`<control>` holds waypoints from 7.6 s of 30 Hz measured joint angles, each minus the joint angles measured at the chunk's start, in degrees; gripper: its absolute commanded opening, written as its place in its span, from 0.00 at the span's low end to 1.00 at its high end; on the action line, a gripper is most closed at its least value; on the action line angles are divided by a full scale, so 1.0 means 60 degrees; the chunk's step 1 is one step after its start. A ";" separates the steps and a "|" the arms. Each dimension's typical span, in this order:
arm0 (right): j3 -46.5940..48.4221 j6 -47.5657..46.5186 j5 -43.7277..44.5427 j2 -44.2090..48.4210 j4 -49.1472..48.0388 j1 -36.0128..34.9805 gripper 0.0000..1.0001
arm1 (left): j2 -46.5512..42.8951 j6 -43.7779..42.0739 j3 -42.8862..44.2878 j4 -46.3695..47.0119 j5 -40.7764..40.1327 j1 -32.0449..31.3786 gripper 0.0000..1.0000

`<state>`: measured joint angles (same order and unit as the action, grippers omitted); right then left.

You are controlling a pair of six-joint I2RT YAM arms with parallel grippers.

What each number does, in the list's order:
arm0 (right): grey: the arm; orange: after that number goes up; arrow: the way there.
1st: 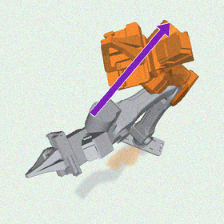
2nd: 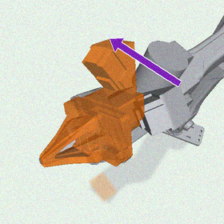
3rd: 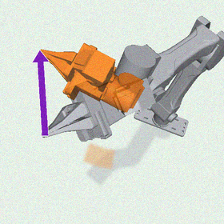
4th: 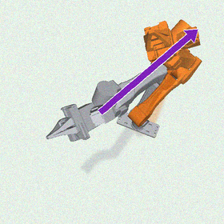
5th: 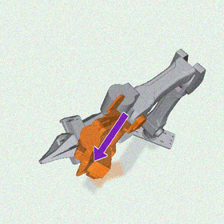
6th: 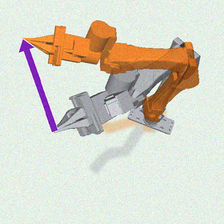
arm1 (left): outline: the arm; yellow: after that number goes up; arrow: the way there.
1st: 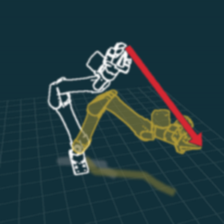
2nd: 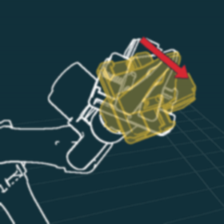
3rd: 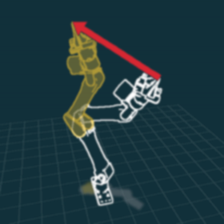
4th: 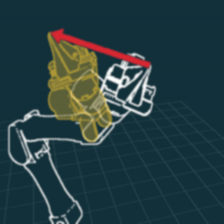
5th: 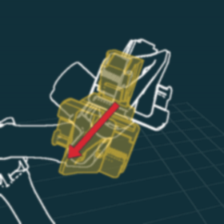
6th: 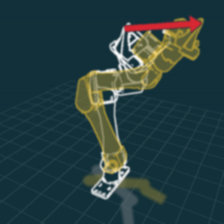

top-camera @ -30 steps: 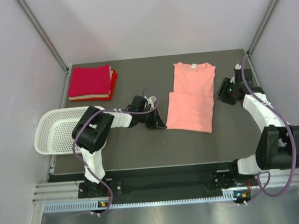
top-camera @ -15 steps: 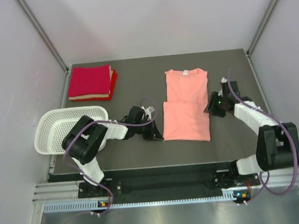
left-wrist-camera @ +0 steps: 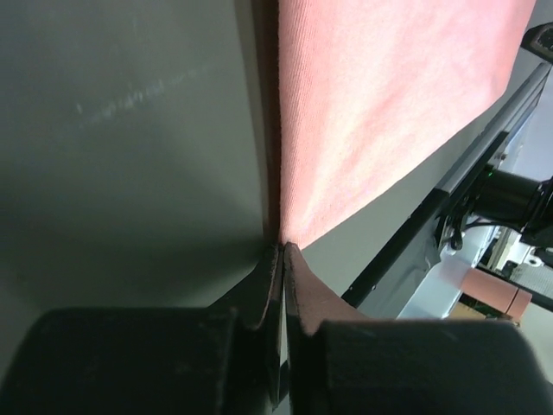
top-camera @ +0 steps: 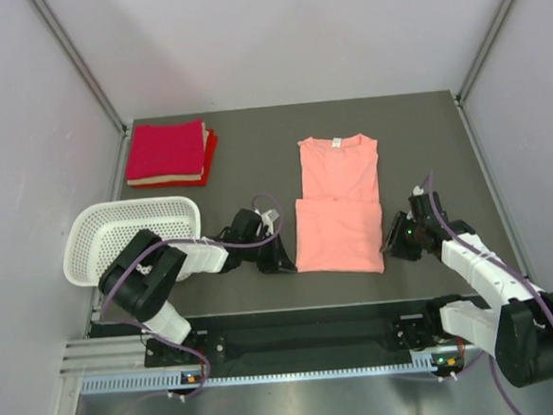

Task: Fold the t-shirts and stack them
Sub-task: Fold the tshirt

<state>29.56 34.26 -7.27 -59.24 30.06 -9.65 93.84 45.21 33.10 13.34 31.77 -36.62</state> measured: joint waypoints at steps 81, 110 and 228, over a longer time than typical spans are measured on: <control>0.7650 -0.2175 -0.0940 -0.8754 -0.2856 0.1275 0.43 | 0.8590 -0.0142 1.2389 -0.0357 0.1293 0.3555 0.36; -0.0011 0.0084 -0.0557 -0.0874 0.0080 -0.0630 0.54 | 0.0780 -0.1366 0.2339 -0.3013 0.0579 0.1056 0.43; 0.3359 -0.0131 0.1694 0.0506 0.0849 -0.0871 0.00 | 0.1475 -0.0324 0.8295 -0.6677 -0.1778 0.0630 0.00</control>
<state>49.71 33.47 2.90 -56.21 35.16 -14.87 102.69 43.27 82.87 -26.72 21.10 -32.84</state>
